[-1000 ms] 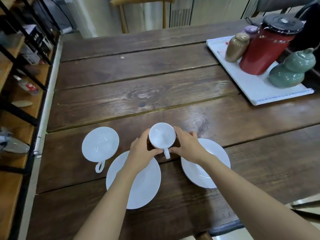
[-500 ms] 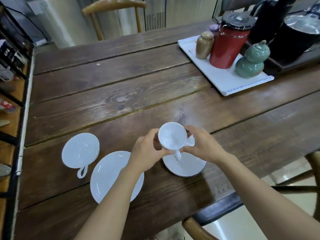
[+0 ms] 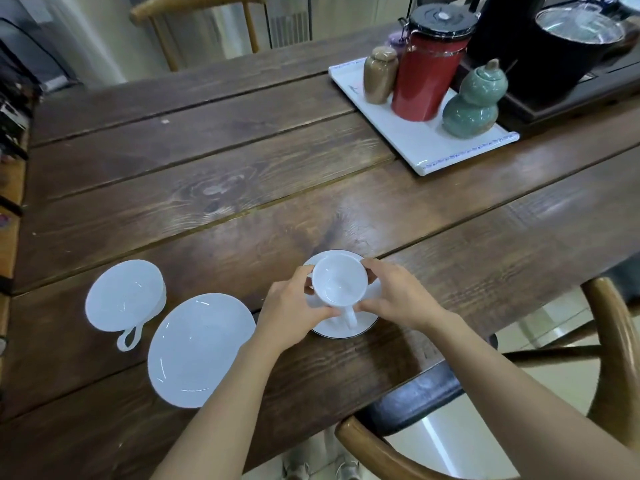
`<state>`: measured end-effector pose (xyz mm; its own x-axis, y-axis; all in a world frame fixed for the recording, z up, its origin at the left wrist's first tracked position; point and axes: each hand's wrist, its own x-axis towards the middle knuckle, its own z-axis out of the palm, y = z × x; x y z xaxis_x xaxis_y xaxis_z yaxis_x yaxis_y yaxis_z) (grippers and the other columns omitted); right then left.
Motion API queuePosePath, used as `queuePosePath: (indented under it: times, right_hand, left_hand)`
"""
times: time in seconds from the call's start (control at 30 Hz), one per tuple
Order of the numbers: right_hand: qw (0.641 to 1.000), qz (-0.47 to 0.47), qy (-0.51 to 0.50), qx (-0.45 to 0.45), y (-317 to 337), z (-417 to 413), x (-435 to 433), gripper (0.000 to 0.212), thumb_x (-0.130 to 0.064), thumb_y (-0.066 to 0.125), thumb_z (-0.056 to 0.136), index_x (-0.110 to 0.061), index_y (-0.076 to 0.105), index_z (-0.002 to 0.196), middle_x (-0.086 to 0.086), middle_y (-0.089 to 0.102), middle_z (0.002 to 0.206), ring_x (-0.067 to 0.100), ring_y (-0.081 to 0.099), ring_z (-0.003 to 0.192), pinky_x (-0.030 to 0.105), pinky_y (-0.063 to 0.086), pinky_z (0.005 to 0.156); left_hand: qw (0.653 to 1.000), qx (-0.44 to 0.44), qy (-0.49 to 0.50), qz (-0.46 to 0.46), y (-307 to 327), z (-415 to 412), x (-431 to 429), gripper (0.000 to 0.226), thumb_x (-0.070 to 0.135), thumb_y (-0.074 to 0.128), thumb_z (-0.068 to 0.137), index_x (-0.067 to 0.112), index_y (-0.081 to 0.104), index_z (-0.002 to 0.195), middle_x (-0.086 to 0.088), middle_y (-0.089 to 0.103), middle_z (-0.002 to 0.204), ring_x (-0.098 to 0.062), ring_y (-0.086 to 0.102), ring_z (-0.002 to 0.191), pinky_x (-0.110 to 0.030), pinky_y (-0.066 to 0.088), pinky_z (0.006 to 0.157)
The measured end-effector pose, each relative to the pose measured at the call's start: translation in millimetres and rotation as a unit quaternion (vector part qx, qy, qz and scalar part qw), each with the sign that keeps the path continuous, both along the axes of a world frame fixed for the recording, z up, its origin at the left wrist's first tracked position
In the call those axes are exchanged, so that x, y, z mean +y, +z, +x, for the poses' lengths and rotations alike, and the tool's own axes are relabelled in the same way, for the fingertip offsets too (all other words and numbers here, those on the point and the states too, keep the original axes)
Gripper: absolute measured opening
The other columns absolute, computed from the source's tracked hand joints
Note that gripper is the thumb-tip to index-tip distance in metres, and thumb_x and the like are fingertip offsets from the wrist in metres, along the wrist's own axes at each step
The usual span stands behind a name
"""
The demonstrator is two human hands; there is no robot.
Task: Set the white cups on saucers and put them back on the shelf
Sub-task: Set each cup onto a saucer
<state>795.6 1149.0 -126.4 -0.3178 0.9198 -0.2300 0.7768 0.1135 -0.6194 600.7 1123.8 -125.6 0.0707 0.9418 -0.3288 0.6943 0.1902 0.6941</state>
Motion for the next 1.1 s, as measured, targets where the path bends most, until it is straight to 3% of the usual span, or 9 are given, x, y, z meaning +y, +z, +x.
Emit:
queuePosePath:
  times: [0.2,0.33,0.47,0.6,0.8,0.93,1.1]
  right_hand:
    - [1.000,-0.003,0.012,-0.014,-0.6,3.0,0.4,0.064,-0.031,0.074,0.070,-0.015,0.048,0.126,0.005,0.064,0.110,0.024,0.058,0.102,0.040,0.046,0.088]
    - [0.999,-0.014,0.039,-0.025,7.2,9.5,0.3,0.075,-0.016,0.063,0.074,-0.023,0.029,0.141,0.002,0.058,0.125,0.022,0.054,0.112,0.037,0.046,0.091]
    - [0.999,0.038,0.032,-0.019,23.3,18.3,0.5,0.082,-0.023,0.056,0.071,-0.025,0.025,0.146,0.002,0.051,0.139,0.024,0.049,0.122,0.041,0.041,0.101]
    - [0.997,0.071,0.041,0.006,39.2,10.9,1.5,0.080,-0.032,0.067,0.080,-0.029,0.023,0.147,-0.003,0.044,0.146,0.020,0.043,0.129,0.041,0.034,0.107]
    - [0.987,0.105,0.118,-0.023,43.6,-43.6,-0.9,0.089,-0.060,0.053,0.074,-0.032,0.013,0.149,-0.007,0.035,0.151,0.016,0.034,0.136,0.042,0.026,0.111]
    - [0.980,0.117,0.158,-0.024,43.4,-95.6,-1.8,0.086,-0.050,0.061,0.080,-0.032,0.013,0.149,-0.005,0.033,0.152,0.017,0.031,0.138,0.039,0.023,0.113]
    - [0.973,0.120,0.198,-0.026,39.5,-172.0,-0.9,0.087,-0.051,0.059,0.080,-0.032,0.010,0.149,-0.005,0.032,0.153,0.018,0.031,0.139,0.039,0.025,0.112]
  left_hand:
    - [1.000,0.008,0.005,-0.004,-0.3,4.1,-2.6,0.080,0.043,0.078,0.068,0.032,0.035,0.135,0.002,0.052,0.136,-0.021,0.045,0.124,-0.046,0.046,0.098]
    - [1.000,-0.006,-0.005,-0.021,2.9,4.9,-3.8,0.082,0.040,0.076,0.071,0.038,0.027,0.137,0.005,0.048,0.139,-0.024,0.042,0.127,-0.050,0.043,0.101]
    - [1.000,-0.020,-0.011,-0.001,12.3,-1.9,-7.1,0.088,0.041,0.075,0.070,0.044,0.022,0.140,0.010,0.040,0.146,-0.021,0.037,0.134,-0.049,0.037,0.108]
    - [0.997,0.050,-0.008,0.059,26.5,-20.4,-12.5,0.086,0.051,0.067,0.077,0.037,0.018,0.146,0.011,0.023,0.156,-0.016,0.025,0.142,-0.043,0.027,0.113]
    - [0.991,0.074,0.038,0.103,38.2,-60.0,-25.8,0.078,0.055,0.058,0.081,0.037,0.019,0.146,0.010,0.021,0.157,-0.015,0.022,0.143,-0.041,0.027,0.113]
    - [0.989,0.079,0.075,0.099,46.1,-100.5,-37.9,0.077,0.055,0.057,0.082,0.036,0.018,0.146,0.009,0.020,0.158,-0.017,0.021,0.144,-0.042,0.024,0.114]
    - [0.985,0.079,0.133,0.081,49.2,-173.1,-60.4,0.076,0.053,0.056,0.084,0.032,0.020,0.147,0.007,0.023,0.157,-0.017,0.023,0.143,-0.042,0.025,0.115]
